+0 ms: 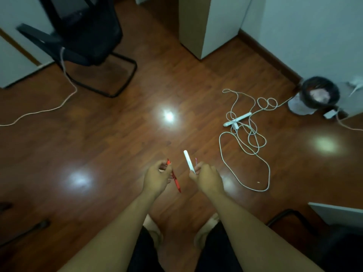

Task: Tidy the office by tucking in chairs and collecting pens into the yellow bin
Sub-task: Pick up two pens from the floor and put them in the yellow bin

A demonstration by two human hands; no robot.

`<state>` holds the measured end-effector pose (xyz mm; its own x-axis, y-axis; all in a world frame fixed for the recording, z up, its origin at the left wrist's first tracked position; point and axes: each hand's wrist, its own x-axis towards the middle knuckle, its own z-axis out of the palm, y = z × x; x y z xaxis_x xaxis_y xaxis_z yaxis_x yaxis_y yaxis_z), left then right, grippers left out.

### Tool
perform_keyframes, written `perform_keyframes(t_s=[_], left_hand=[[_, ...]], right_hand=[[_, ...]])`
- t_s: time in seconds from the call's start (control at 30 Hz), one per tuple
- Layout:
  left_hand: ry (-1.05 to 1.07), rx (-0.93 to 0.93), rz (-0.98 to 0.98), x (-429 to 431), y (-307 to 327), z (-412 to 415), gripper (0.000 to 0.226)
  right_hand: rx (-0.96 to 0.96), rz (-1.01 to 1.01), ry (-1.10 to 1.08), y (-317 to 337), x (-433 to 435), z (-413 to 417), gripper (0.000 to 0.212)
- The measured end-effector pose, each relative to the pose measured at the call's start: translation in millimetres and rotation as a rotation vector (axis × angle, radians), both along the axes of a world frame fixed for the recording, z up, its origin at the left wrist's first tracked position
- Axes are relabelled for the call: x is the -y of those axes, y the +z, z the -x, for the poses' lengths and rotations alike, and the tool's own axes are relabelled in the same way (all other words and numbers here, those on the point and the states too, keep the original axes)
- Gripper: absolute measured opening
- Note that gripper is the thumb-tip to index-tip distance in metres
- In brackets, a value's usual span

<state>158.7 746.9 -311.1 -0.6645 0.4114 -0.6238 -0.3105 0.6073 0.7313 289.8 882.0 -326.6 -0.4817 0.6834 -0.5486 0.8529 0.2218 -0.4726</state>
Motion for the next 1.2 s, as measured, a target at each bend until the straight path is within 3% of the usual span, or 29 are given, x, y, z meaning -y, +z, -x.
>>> perform_keyframes(t_s=[0.17, 0.33, 0.5, 0.87, 1.2], left_hand=[[0.111, -0.058, -0.032, 55.6, 111.3, 2.1, 0.01], [0.281, -0.118, -0.07, 113.5, 167.7, 5.6, 0.012], [0.548, -0.134, -0.105, 189.2, 191.0, -0.9, 0.011], [1.034, -0.231, -0.051, 396.6, 205.6, -37.6, 0.014], [1.39, -0.284, -0.02, 590.4, 237.3, -89.3, 0.017]], right_hand=[[-0.043, -0.047, 0.135, 119.8, 29.7, 22.5, 0.024], [-0.086, -0.103, 0.331, 176.2, 69.5, 50.3, 0.031], [-0.099, -0.125, 0.589, 207.1, 129.2, 77.3, 0.017], [-0.143, -0.079, 1.098, 233.8, 302.4, 130.0, 0.019], [-0.188, -0.091, 1.506, 264.3, 515.5, 163.0, 0.027]])
